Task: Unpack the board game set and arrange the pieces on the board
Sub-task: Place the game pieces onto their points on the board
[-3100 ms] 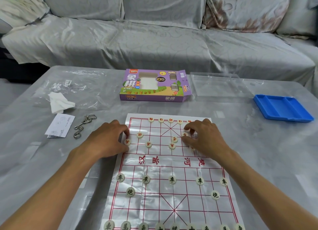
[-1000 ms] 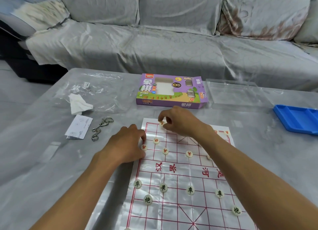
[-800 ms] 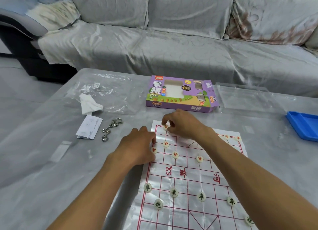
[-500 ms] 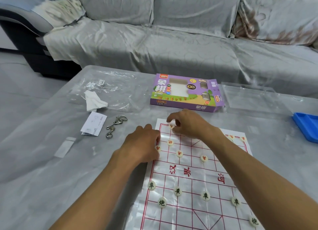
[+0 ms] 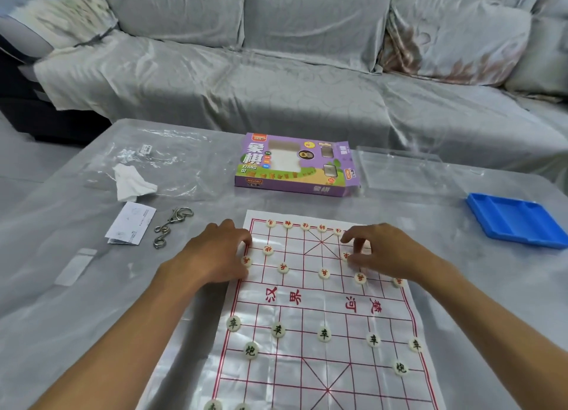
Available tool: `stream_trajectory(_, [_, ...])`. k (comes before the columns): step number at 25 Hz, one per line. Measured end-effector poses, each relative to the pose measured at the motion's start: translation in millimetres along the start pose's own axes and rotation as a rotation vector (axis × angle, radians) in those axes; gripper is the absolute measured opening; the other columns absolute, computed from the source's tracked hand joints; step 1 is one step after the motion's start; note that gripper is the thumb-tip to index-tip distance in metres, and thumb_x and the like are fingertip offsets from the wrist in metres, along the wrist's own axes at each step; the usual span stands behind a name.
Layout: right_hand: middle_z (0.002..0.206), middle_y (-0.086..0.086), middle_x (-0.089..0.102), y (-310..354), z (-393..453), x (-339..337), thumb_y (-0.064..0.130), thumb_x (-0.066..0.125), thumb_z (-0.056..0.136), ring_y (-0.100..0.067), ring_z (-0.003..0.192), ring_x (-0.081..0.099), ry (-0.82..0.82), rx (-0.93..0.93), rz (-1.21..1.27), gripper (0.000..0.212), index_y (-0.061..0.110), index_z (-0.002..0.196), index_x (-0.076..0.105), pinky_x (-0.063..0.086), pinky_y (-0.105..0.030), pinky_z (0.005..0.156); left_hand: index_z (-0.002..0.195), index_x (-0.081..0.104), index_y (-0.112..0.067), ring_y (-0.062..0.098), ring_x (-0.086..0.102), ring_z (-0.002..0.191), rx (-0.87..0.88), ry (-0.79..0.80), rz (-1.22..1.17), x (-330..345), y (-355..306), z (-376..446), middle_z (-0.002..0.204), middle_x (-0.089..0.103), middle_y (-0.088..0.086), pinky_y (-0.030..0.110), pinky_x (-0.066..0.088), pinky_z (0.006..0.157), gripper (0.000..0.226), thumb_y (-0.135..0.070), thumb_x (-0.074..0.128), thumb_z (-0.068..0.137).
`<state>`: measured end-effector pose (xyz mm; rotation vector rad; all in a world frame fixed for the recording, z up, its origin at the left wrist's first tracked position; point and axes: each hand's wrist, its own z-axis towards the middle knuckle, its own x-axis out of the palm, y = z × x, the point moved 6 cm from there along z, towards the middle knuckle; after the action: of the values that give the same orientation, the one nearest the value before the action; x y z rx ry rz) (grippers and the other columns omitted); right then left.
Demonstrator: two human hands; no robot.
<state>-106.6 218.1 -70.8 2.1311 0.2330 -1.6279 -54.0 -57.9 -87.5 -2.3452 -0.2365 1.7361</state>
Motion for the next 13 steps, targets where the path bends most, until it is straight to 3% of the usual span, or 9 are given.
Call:
stream_trajectory(4, [0.094,0.020,0.063,-1.1,3.5,8.2,0.034,0.069,0.081,-0.003,0.085,0.056,-0.011,0.016,0.002,0.022,0.034,0.103,0.066,0.052,-0.029,0.080,0.124,0.052,-0.036,0.016,0.042,0.104,0.005,0.010,0.006,-0.6,-0.6,-2.1,0.117,0.043,-0.005,0.033,0.047,0.085,0.054,-0.044,0.074,0.074])
stream_trajectory(9, [0.089,0.017,0.064,7.9,11.6,1.8,0.033,0.070,0.084,-0.003,0.079,0.055,-0.053,0.007,0.002,0.019,0.027,0.102,0.069,0.047,-0.019,0.072,0.125,0.050,-0.037,0.015,0.040,0.108,-0.001,0.021,-0.024,-1.7,0.0,-0.5,0.122,0.042,-0.006,0.034,0.047,0.089,0.060,-0.045,0.077,0.072])
stream_trajectory(13, [0.085,0.013,0.062,66.1,41.1,-14.8,0.028,0.069,0.086,-0.003,0.074,0.055,-0.161,-0.115,0.092,0.019,0.024,0.105,0.068,0.042,-0.016,0.067,0.129,0.046,-0.037,0.017,0.032,0.123,-0.022,0.016,-0.055,-0.6,5.4,0.0,0.130,0.037,-0.006,0.034,0.042,0.096,0.066,-0.045,0.077,0.071])
